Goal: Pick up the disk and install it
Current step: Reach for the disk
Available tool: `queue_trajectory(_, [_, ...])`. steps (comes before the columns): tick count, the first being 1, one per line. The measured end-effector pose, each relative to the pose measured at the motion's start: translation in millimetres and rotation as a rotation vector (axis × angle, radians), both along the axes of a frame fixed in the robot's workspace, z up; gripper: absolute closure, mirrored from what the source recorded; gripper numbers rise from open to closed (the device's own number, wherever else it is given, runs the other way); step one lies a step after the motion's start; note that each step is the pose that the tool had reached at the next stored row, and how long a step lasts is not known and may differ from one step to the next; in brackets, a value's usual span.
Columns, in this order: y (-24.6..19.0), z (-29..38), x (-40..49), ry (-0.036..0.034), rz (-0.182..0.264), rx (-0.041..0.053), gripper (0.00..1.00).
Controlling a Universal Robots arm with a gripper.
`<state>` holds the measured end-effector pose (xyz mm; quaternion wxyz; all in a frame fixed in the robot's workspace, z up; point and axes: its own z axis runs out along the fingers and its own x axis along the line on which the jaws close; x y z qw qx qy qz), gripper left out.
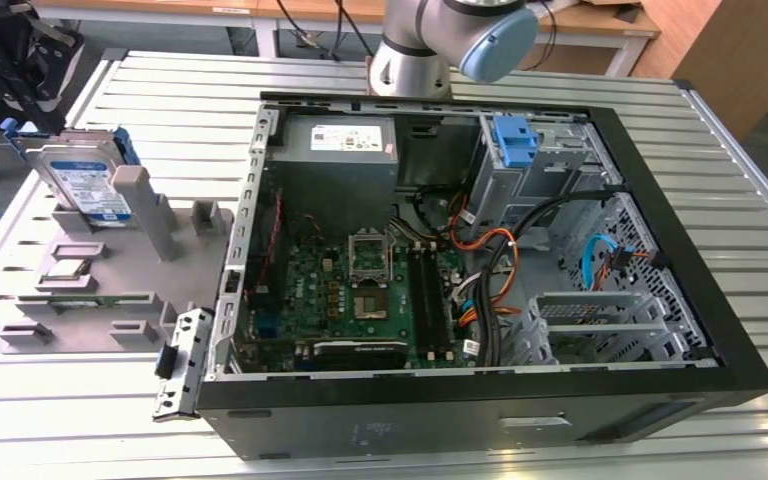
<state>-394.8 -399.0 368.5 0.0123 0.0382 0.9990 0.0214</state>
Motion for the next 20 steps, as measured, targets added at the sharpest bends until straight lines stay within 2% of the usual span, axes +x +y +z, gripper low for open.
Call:
queue_trajectory(9, [1.1, -0.9, -0.1, -0.0002, 0.000, 0.0000, 0.89])
queue_trajectory(13, [6.2, -2.1, 0.0, -0.0001, 0.000, 0.0000, 0.89])
queue_trajectory(20, [18.4, -4.9, -0.1, -0.0001, 0.000, 0.0000, 0.89])
